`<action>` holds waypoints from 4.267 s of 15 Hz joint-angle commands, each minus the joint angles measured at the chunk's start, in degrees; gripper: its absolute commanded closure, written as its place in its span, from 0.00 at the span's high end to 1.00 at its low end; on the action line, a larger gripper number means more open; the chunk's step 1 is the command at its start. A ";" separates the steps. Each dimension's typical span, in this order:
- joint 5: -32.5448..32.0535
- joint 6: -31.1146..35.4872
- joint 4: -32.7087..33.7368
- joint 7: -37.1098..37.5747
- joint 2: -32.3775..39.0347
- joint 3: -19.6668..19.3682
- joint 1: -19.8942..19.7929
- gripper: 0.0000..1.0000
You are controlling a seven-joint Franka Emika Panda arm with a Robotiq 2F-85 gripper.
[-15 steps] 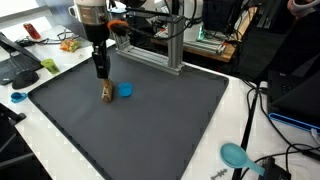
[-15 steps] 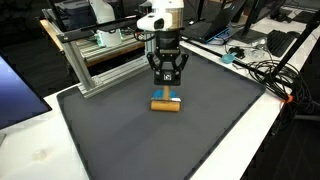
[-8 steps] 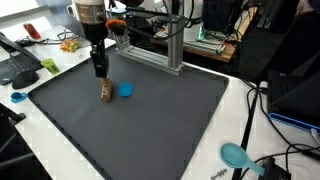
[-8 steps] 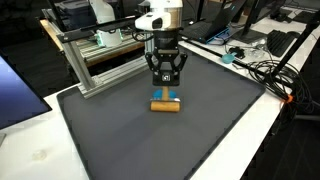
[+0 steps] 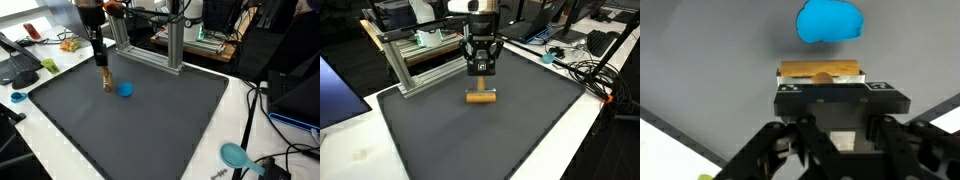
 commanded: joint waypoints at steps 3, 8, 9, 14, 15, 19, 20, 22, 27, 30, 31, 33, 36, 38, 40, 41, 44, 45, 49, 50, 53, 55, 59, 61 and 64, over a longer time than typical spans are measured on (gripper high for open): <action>4.52 -4.21 -2.44 -8.55 -2.93 3.56 -0.65 0.23; 3.61 -3.67 -3.25 -8.90 -0.27 4.48 0.18 0.23; 3.08 -2.41 -3.43 -8.09 0.46 4.35 0.45 0.23; 3.33 0.65 -3.31 -8.32 3.01 4.57 0.68 0.23; 3.31 0.61 -3.32 -8.30 3.41 4.62 0.75 0.23; 2.71 2.95 -3.37 -7.32 4.53 4.32 1.03 0.23; 2.34 3.74 -3.27 -6.86 4.84 4.12 1.13 0.23; 2.02 4.65 -3.08 -6.54 5.26 3.93 1.18 0.23; 2.10 6.23 -2.82 -6.30 6.10 3.68 1.19 0.23; 1.95 6.02 -2.73 -6.31 6.31 3.60 1.26 0.23; 1.86 5.90 -2.69 -6.21 6.38 3.54 1.29 0.23; 1.75 6.26 -2.68 -5.99 6.52 3.42 1.29 0.23; 1.86 7.71 -2.76 -5.53 6.73 3.25 1.24 0.23; 0.97 8.65 -2.77 -4.69 6.94 2.80 1.57 0.23; 0.48 9.02 -2.71 -4.26 7.05 2.58 1.77 0.23; 0.06 9.60 -2.71 -3.88 7.20 2.37 1.91 0.23; -1.30 10.85 -2.59 -2.97 8.27 1.44 2.62 0.23; -1.37 11.06 -2.24 -3.25 8.52 1.28 2.79 0.23; -1.45 8.31 -1.83 -3.71 8.26 0.91 3.26 0.23; -1.34 9.48 -1.92 -3.32 7.99 0.70 3.24 0.23; -0.58 11.86 -2.42 -3.28 5.11 0.23 2.60 0.23; -1.03 10.46 -2.52 -3.12 3.48 -0.58 2.62 0.23; 0.06 6.03 -3.34 -3.78 0.00 -0.90 1.87 0.23; 0.73 2.97 -3.26 -4.62 -1.40 -0.34 1.29 0.23; 2.71 -2.92 -2.82 -5.18 -2.99 1.13 0.91 0.23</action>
